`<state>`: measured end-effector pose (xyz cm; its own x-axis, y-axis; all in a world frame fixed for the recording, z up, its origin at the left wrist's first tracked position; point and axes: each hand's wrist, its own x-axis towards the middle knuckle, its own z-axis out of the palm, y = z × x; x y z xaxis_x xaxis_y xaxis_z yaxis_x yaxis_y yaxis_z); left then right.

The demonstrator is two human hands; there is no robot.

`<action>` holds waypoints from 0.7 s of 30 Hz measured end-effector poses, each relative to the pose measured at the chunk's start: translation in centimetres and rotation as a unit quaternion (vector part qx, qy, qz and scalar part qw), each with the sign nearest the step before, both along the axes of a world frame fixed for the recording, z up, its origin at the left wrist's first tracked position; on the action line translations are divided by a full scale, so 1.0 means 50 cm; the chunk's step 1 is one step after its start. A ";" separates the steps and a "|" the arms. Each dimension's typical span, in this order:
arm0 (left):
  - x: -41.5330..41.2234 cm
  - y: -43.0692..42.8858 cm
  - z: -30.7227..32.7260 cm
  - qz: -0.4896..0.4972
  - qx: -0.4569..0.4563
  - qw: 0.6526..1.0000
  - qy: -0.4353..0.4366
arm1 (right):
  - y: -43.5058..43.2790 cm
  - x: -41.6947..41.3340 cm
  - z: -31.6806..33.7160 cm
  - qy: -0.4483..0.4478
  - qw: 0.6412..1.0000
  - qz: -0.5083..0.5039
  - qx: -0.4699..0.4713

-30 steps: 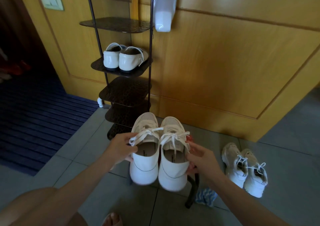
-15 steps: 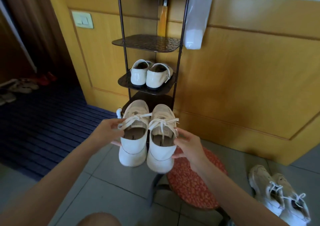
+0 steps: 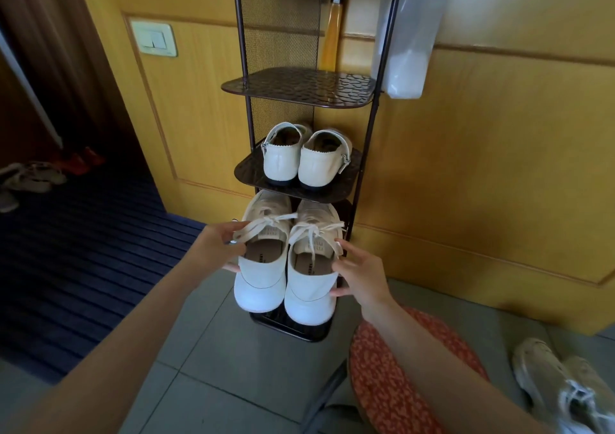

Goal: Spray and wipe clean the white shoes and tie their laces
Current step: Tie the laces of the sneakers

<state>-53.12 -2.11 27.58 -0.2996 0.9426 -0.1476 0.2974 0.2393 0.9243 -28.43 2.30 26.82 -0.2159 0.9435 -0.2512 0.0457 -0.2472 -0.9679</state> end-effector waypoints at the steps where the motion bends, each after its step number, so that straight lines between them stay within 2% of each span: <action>1: -0.003 0.007 -0.003 -0.004 -0.001 1.000 0.001 | 0.006 -0.003 -0.003 -0.001 1.000 -0.003 -0.004; 14: -0.030 0.146 -0.023 0.004 -0.001 1.000 0.017 | 0.124 -0.035 -0.024 -0.014 0.999 -0.033 0.019; 18: -0.029 0.161 -0.027 0.021 -0.014 1.000 0.008 | 0.122 -0.041 -0.025 -0.014 0.998 -0.017 0.055; 21: -0.029 0.137 -0.041 -0.012 0.000 1.000 -0.023 | 0.087 -0.033 -0.031 -0.012 0.991 0.043 0.129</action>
<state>-54.58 4.73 25.54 -0.2700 0.9494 -0.1602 0.2593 0.2320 0.9375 -30.07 6.68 25.25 -0.2959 0.9552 -0.0094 0.0788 0.0146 -0.9968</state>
